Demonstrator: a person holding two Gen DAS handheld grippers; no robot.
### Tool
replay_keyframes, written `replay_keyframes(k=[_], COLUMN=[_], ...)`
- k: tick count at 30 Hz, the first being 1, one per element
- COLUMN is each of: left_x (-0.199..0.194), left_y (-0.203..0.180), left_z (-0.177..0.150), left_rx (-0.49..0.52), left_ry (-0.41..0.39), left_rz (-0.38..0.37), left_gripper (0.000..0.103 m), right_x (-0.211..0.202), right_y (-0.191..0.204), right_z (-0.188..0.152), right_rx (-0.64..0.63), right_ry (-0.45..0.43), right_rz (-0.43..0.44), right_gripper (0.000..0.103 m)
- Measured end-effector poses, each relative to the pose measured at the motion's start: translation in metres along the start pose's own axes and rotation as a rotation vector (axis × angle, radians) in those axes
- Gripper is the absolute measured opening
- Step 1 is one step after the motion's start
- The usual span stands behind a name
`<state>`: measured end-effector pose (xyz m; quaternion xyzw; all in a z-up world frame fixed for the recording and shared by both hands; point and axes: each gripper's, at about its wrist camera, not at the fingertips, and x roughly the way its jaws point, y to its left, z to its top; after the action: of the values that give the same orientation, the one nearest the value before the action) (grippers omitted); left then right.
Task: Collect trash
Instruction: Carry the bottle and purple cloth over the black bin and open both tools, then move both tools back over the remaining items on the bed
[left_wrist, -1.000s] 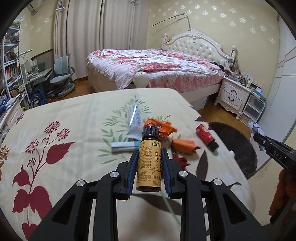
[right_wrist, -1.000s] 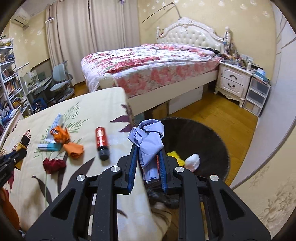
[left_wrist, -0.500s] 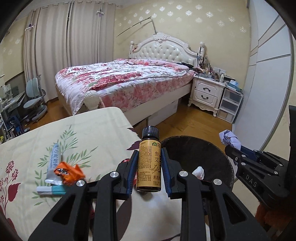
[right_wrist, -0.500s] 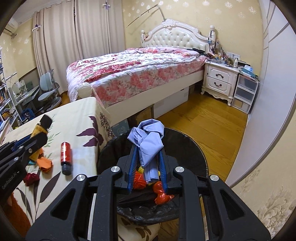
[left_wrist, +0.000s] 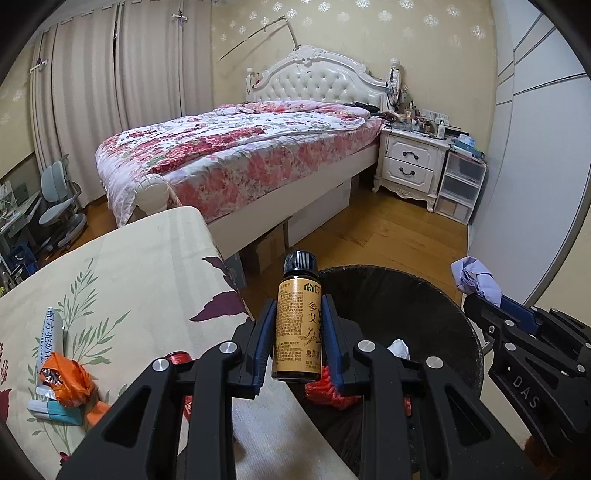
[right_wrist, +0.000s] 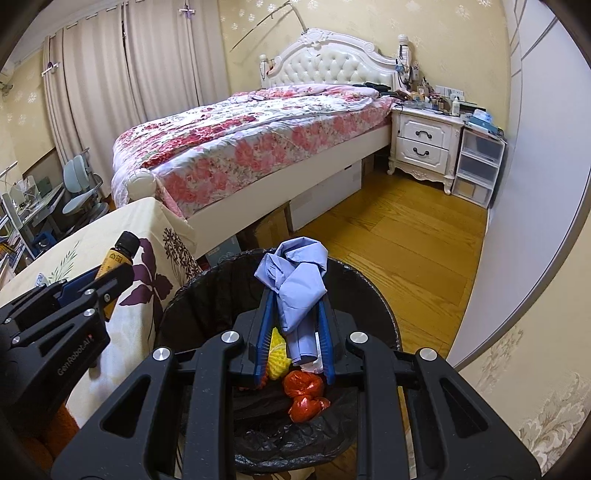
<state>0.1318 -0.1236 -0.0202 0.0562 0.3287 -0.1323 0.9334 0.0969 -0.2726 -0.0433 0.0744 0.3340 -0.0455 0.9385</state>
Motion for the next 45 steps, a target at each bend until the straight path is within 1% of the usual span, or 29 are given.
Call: replay_keyframes(k=[4, 6, 8, 10, 12, 13, 14, 17, 24, 26, 31, 38, 45], left_x=[0.004, 0.005, 0.007, 0.005, 0.004, 0.004, 0.003, 0.000, -0.012, -0.016, -0.031, -0.059, -0.084], left_y=[-0.006, -0.008, -0.008, -0.009, -0.009, -0.009, -0.008, -0.005, 0.001, 0.004, 0.017, 0.047, 0.082], left_z=[0.000, 0.001, 0.003, 0.002, 0.002, 0.002, 0.002, 0.003, 0.005, 0.004, 0.000, -0.014, -0.033], left_rx=[0.013, 0.018, 0.023, 0.024, 0.025, 0.024, 0.021, 0.009, 0.008, 0.005, -0.015, -0.055, -0.100], left_ry=[0.009, 0.010, 0.010, 0.004, -0.002, -0.002, -0.004, -0.015, -0.023, -0.021, -0.018, -0.013, -0.013], left_rz=[0.001, 0.005, 0.012, 0.019, 0.027, 0.031, 0.034, 0.044, 0.071, 0.079, 0.091, 0.116, 0.177], left_gripper=[0.027, 0.032, 0.047, 0.056, 0.060, 0.064, 0.070, 0.074, 0.080, 0.081, 0.081, 0.082, 0.082], right_x=[0.004, 0.005, 0.005, 0.004, 0.004, 0.002, 0.002, -0.001, -0.005, -0.006, -0.015, -0.025, -0.033], right_y=[-0.004, -0.005, -0.005, -0.006, -0.007, -0.007, -0.007, -0.008, -0.012, -0.011, -0.004, 0.017, 0.048], right_z=[0.002, 0.002, 0.001, 0.002, 0.002, 0.002, 0.003, 0.004, 0.003, 0.003, -0.001, -0.010, -0.020], right_rx=[0.011, 0.023, 0.026, 0.024, 0.025, 0.028, 0.031, 0.036, 0.047, 0.045, 0.027, 0.004, -0.050], right_ry=[0.004, 0.002, 0.004, 0.003, 0.002, -0.001, -0.004, -0.016, -0.018, -0.016, -0.012, 0.004, 0.022], right_rz=[-0.008, -0.007, -0.013, -0.018, -0.022, -0.024, -0.026, -0.036, -0.056, -0.059, -0.046, 0.001, 0.062], right_gripper=[0.023, 0.023, 0.023, 0.024, 0.024, 0.026, 0.030, 0.037, 0.049, 0.055, 0.056, 0.056, 0.056])
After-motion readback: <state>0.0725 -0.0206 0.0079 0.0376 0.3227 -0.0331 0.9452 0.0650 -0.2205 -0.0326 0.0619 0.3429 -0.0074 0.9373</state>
